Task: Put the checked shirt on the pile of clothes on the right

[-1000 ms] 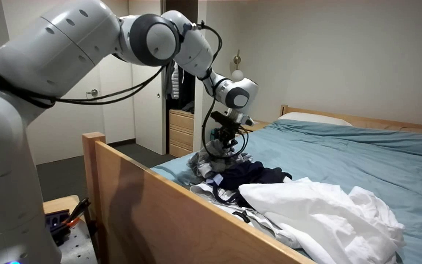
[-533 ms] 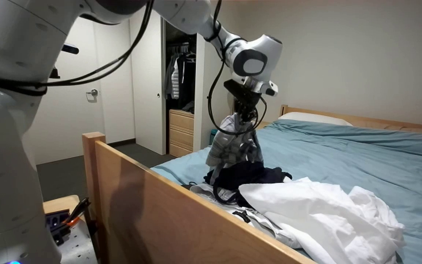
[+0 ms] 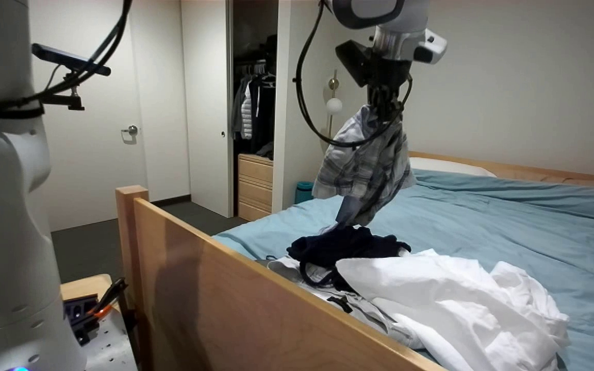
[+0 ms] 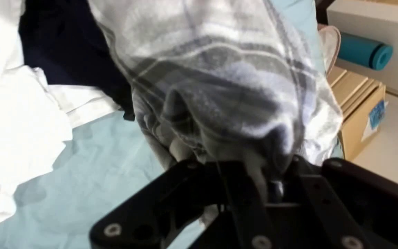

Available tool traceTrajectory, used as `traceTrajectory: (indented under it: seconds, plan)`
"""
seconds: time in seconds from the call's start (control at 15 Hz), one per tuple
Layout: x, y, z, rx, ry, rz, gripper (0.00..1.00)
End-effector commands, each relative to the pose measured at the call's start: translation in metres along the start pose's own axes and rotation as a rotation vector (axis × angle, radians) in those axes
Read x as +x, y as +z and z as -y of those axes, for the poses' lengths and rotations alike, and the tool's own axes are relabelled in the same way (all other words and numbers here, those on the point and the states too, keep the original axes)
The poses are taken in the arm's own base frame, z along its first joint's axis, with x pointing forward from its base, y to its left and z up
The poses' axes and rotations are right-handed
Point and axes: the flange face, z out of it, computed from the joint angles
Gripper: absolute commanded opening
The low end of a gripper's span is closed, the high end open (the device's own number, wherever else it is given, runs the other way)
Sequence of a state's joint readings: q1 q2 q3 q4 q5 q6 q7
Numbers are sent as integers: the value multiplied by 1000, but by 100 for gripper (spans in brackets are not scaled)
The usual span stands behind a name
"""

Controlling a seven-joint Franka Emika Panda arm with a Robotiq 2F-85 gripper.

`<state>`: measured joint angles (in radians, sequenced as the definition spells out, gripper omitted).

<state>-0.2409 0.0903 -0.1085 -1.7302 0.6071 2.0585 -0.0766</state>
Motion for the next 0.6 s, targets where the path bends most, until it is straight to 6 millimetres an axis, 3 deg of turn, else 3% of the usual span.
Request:
traceTrajectory:
  seconds: [0.0,0.07,0.33,0.4,0.53]
  plan:
    - [-28,-28,13,110,-124,-8,5]
    - [-7,-32,-4,56,-40,-26,20]
    - [-24,-25,16,83,-103,7,20]
    - [-24,-17,20,75,-99,15,5]
    - [-7,-29,14,56,-31,-66,5]
